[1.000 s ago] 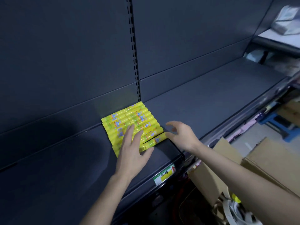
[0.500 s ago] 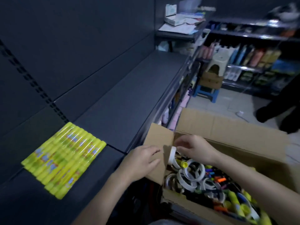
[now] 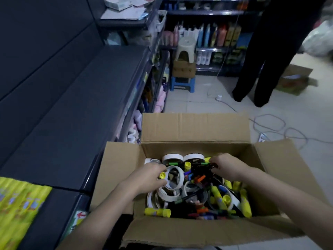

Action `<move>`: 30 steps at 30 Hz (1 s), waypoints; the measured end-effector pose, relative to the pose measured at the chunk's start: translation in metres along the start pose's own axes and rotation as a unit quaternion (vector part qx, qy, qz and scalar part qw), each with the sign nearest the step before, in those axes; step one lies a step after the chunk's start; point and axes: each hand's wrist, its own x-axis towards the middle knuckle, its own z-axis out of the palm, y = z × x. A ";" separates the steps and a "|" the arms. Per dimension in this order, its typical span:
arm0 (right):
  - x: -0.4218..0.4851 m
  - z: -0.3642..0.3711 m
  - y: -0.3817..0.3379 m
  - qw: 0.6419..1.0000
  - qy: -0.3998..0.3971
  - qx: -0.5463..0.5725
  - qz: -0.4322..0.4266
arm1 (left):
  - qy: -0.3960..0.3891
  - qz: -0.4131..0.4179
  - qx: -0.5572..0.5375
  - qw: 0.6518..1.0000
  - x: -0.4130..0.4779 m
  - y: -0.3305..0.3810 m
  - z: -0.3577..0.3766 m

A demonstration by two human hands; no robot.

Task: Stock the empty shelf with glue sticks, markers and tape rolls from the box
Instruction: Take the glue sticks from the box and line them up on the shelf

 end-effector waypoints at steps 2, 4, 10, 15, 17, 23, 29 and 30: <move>0.005 0.005 0.016 1.000 0.012 -0.019 0.009 | -0.015 0.001 0.027 1.000 0.020 -0.006 0.006; 0.012 0.009 0.028 0.999 0.009 -0.029 0.015 | -0.037 -0.013 0.059 0.997 0.037 -0.009 0.011; 0.028 0.029 0.044 0.996 -0.034 -0.077 0.020 | -0.101 -0.040 0.110 0.988 0.067 -0.006 0.030; 0.030 0.041 0.041 0.987 -0.019 -0.157 0.001 | -0.132 -0.049 0.179 0.974 0.067 -0.011 0.052; 0.028 0.038 0.040 0.988 -0.024 -0.153 -0.026 | -0.116 -0.029 0.219 0.968 0.066 -0.016 0.061; 0.007 0.044 0.035 0.963 -0.098 -0.095 -0.233 | -0.061 -0.022 0.203 0.977 0.071 -0.025 0.065; 0.002 0.071 0.034 0.918 -0.121 -0.193 -0.324 | 0.133 -0.080 -0.050 0.987 0.055 -0.013 0.049; 0.004 0.072 0.035 0.915 -0.112 -0.204 -0.329 | 0.146 -0.072 -0.055 0.985 0.052 -0.010 0.046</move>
